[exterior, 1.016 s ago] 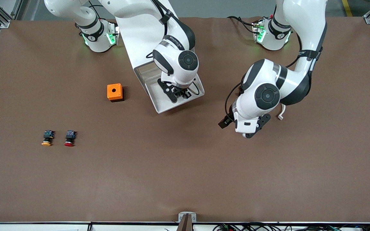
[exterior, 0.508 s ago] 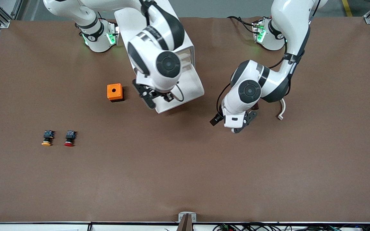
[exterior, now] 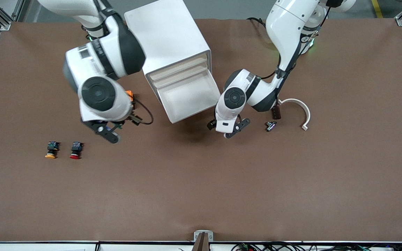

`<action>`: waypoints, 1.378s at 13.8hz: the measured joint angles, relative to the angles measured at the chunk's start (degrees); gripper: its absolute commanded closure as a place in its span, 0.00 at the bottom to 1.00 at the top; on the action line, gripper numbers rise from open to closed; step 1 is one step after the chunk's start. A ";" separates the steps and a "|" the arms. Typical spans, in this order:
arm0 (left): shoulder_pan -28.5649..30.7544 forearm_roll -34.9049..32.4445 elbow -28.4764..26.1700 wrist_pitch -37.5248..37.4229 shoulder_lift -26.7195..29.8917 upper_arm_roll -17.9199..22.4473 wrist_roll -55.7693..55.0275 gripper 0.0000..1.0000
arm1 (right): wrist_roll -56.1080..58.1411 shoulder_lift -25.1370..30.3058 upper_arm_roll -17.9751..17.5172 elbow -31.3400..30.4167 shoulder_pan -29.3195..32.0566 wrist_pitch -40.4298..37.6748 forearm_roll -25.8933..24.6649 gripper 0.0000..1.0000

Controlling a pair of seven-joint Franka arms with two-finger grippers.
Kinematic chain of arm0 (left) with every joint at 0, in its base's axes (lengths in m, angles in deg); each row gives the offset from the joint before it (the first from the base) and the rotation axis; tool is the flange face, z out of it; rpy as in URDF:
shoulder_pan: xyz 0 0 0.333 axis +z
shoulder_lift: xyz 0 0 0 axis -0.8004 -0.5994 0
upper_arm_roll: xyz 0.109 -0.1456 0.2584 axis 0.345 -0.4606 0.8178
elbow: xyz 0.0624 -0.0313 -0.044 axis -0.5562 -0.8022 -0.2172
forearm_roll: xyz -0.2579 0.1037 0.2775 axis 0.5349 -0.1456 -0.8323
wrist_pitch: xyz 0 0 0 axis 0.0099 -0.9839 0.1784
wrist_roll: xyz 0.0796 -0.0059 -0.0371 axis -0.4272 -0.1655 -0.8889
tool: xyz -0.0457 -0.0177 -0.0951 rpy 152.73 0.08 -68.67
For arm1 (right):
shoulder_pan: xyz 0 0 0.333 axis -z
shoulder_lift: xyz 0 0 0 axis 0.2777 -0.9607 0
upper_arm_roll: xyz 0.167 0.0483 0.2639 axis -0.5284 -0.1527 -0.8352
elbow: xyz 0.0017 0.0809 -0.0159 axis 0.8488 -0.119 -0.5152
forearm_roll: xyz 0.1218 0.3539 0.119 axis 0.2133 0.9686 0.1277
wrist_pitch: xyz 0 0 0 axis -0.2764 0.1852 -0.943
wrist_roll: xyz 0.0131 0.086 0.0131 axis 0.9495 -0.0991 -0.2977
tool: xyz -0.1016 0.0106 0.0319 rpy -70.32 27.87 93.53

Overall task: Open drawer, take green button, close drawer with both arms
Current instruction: 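Carry the button beside the red button while the left gripper pushes the drawer shut, then set the green button down and open the right gripper while the left withdraws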

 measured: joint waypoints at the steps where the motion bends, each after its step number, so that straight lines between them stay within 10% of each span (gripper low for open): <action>1: -0.74 0.00 0.19 -0.13 -0.21 -0.09 -0.81 0.00 | 4.15 -0.02 0.04 -0.19 2.18 0.02 -0.39 0.72; 10: -11.68 0.00 0.41 -3.33 -0.22 -0.48 -9.52 0.00 | 38.27 -1.09 0.07 -14.66 15.98 24.75 -1.11 0.72; 19: -15.38 0.00 0.28 -3.57 -0.24 -1.56 -14.81 0.00 | 44.13 -4.32 -0.04 -32.13 17.80 50.81 -1.11 0.72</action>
